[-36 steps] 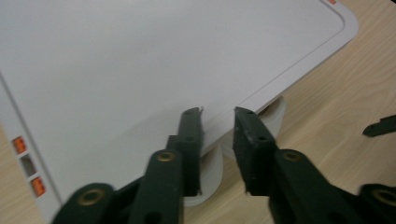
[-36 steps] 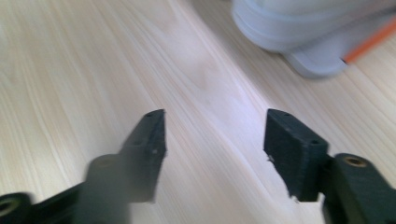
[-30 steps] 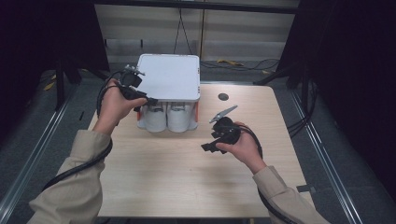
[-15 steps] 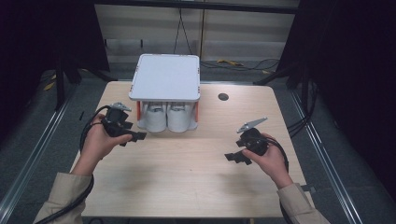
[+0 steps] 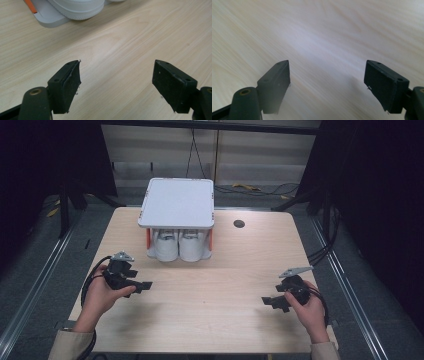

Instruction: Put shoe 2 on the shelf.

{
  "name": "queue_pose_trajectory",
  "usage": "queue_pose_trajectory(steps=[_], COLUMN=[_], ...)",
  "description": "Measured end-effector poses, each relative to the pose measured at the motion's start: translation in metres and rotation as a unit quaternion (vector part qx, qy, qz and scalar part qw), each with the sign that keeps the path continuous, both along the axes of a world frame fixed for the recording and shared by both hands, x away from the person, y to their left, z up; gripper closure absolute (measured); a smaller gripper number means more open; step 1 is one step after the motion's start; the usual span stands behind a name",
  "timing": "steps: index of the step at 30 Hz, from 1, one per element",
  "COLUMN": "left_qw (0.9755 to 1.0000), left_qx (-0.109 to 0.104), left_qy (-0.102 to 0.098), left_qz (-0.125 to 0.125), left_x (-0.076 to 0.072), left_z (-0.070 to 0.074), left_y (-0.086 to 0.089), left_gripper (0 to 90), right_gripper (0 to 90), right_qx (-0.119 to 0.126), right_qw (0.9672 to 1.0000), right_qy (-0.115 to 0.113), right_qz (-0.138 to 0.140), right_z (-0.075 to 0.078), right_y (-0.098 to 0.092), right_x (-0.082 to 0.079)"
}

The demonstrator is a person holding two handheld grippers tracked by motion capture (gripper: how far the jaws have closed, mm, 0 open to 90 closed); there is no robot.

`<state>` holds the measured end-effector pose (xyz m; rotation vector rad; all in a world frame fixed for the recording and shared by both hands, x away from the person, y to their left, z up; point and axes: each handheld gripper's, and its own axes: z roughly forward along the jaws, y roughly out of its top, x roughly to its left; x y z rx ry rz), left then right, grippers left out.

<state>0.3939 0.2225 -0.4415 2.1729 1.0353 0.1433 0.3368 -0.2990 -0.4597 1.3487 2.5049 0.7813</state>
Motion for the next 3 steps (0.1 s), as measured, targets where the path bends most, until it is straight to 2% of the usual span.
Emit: queue_pose_trajectory(steps=[1, 3], left_qw=[1.0000, 1.0000], left_qx=[-0.001, 0.001], left_qy=[0.002, 0.007], left_qz=[0.002, 0.000], left_x=[-0.0004, -0.0003], left_z=[-0.0010, -0.0047], left_y=[0.0002, 0.0007], left_gripper=[22.0, 20.8], right_gripper=[20.3, 20.1], right_qx=[-0.013, 0.002], right_qw=[0.9999, 1.0000], right_qy=[0.002, -0.003], right_qz=[0.005, -0.009], right_z=[-0.0006, -0.0029], right_y=[-0.0021, -0.0057], right_x=[-0.0018, -0.0048])
